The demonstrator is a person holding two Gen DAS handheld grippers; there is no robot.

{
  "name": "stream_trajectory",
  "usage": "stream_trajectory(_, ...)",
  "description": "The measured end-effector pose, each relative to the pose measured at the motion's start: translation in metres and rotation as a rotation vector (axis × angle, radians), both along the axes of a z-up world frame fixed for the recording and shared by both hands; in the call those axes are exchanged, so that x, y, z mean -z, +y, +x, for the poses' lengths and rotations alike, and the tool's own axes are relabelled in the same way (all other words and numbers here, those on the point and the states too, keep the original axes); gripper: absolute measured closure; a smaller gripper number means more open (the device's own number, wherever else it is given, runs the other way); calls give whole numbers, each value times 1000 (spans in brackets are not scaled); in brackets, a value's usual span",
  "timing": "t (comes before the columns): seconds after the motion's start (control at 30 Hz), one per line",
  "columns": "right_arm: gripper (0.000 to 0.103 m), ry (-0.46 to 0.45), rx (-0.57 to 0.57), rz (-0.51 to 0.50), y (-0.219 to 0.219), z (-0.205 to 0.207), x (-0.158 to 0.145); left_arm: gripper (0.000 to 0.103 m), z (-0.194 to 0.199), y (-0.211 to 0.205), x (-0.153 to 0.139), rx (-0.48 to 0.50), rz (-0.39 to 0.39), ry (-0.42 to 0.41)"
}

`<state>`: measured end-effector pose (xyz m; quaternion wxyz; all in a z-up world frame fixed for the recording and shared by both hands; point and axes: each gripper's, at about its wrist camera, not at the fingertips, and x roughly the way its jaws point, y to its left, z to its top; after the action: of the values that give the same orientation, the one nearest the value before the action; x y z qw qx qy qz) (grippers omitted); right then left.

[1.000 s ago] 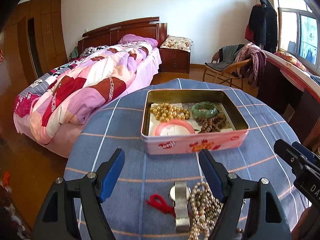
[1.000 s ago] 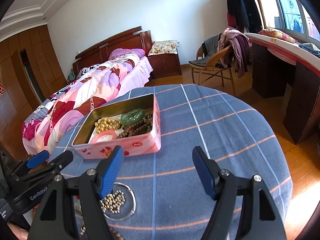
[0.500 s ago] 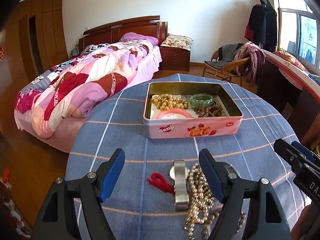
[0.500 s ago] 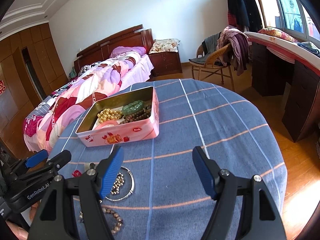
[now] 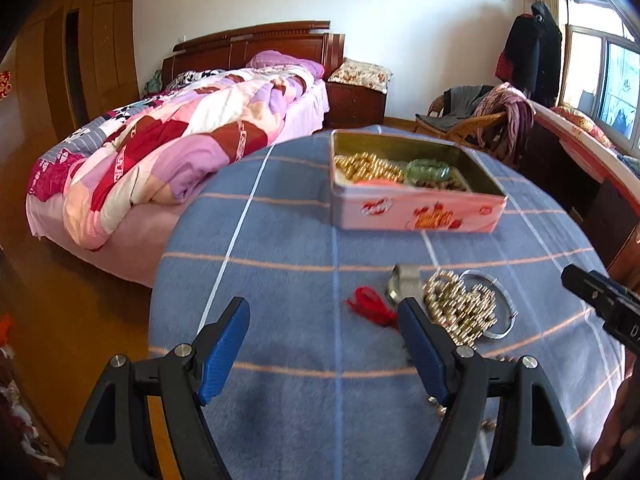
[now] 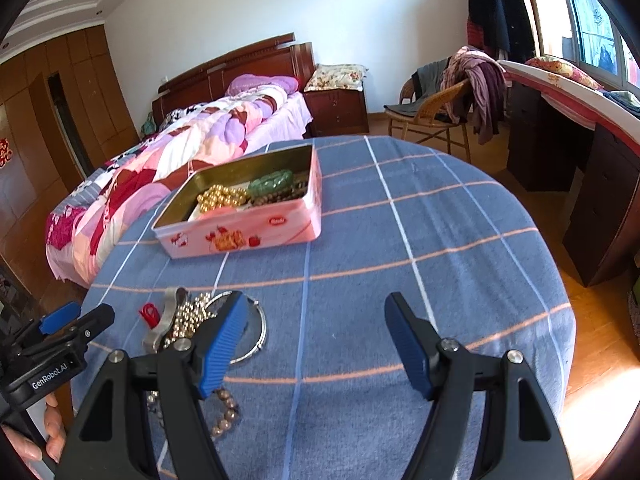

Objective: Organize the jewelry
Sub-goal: 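Withdraw both open tools from the tin toward the remaining jewelry, then grasp the silver mesh watch band with the left tool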

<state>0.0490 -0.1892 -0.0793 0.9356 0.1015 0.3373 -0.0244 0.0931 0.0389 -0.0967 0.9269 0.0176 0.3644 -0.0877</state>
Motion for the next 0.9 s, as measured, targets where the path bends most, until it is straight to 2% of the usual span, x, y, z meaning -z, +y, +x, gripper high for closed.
stream_trajectory(0.23,29,16,-15,0,4,2,3,27,-1,-6,7,47,2,20)
stream_trajectory(0.3,29,17,-18,-1,5,3,3,33,-3,-11,5,83,-8,6)
stream_trajectory(0.37,29,20,-18,2,5,4,4,49,-4,-17,4,122,-29,15)
stream_trajectory(0.43,29,27,-19,9,4,6,6,54,-3,-22,5,147,-37,22)
stream_trajectory(0.47,29,30,-20,12,4,6,7,60,-3,-25,7,158,-36,29)
stream_trajectory(0.7,29,43,-18,27,1,8,12,62,7,-41,21,190,-72,117)
stream_trajectory(0.83,29,45,-16,38,-1,8,13,62,10,-41,24,187,-91,112)
stream_trajectory(0.87,29,45,-15,41,-2,8,13,64,10,-40,24,185,-97,116)
stream_trajectory(0.9,29,45,-14,43,-2,7,13,72,11,-39,24,185,-101,120)
